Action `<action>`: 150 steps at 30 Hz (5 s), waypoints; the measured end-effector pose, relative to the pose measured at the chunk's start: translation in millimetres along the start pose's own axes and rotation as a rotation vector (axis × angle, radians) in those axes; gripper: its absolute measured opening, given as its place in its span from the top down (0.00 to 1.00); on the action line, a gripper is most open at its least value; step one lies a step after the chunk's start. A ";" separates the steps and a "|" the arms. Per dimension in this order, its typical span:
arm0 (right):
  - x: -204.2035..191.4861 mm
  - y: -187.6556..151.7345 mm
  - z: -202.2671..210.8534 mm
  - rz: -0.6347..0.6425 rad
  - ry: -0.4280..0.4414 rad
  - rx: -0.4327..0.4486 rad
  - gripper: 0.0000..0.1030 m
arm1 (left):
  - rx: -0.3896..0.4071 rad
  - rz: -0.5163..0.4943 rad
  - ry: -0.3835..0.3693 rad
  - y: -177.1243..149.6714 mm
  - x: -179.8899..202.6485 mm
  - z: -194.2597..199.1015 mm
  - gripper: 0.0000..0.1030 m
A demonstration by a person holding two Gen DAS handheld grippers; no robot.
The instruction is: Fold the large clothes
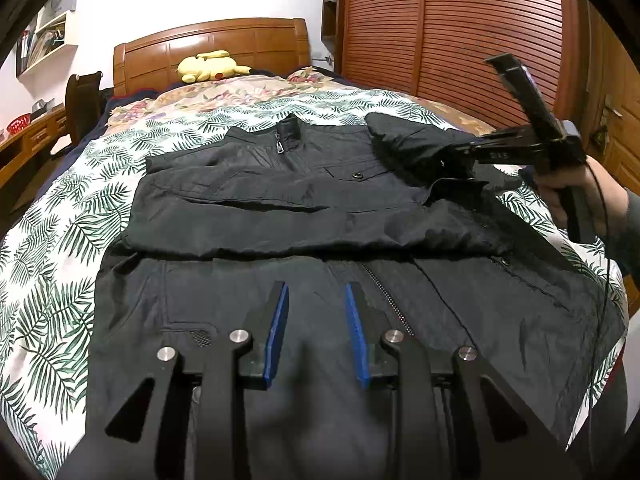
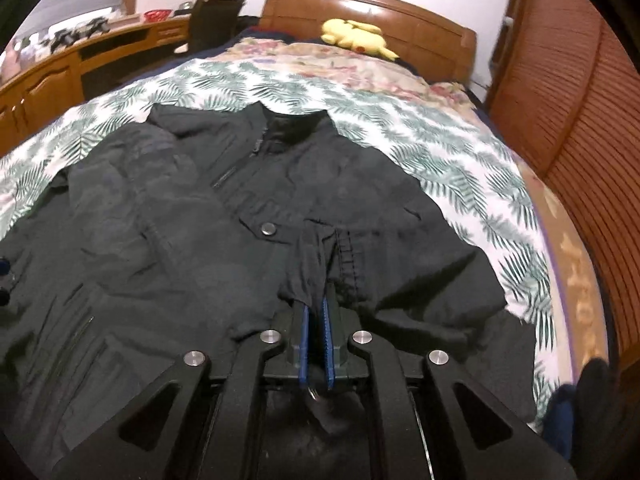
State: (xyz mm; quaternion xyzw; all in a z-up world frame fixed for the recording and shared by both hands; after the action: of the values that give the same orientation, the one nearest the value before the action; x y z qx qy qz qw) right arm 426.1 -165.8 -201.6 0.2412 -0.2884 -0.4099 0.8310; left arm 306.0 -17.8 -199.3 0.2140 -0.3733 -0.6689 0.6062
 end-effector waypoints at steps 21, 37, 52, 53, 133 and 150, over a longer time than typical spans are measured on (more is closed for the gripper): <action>67.1 -87.1 6.0 -0.101 -0.081 -0.125 0.34 | 0.004 -0.005 -0.002 -0.3 1.1 3.4 0.73; 106.8 -122.2 -32.5 -0.130 -0.180 -0.242 0.39 | -0.005 -0.005 -0.012 -0.8 3.1 2.0 0.73; 126.1 -51.8 26.8 -0.099 -0.333 -0.107 0.96 | 0.061 -0.012 -0.022 9.4 -1.3 29.6 0.73; 126.5 -43.1 34.4 -0.096 -0.345 -0.086 0.97 | 0.066 -0.009 -0.021 10.4 -2.9 32.5 0.73; -64.9 -15.0 -19.1 0.010 0.047 -0.025 0.96 | 0.095 0.046 0.042 9.2 -45.7 54.1 0.73; -161.5 71.4 70.0 0.147 0.206 0.211 0.98 | 0.134 0.104 0.072 17.3 -76.8 71.0 0.73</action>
State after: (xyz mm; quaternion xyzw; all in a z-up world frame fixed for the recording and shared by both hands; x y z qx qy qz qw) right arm 337.1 -5.7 -151.3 0.3460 -0.2601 -0.2885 0.8540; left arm 278.0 74.0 -154.2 0.2582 -0.4057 -0.6018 0.6376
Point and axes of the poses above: each gripper's, at about its wrist camera, not at the fingertips, and z roughly against the way its jaws point, x to its right, y to its top, the point moved 10 cm from there along -z, roughly the way its jaws point, and after that the axes turned 8 degrees about z, right-handed, at the moved point
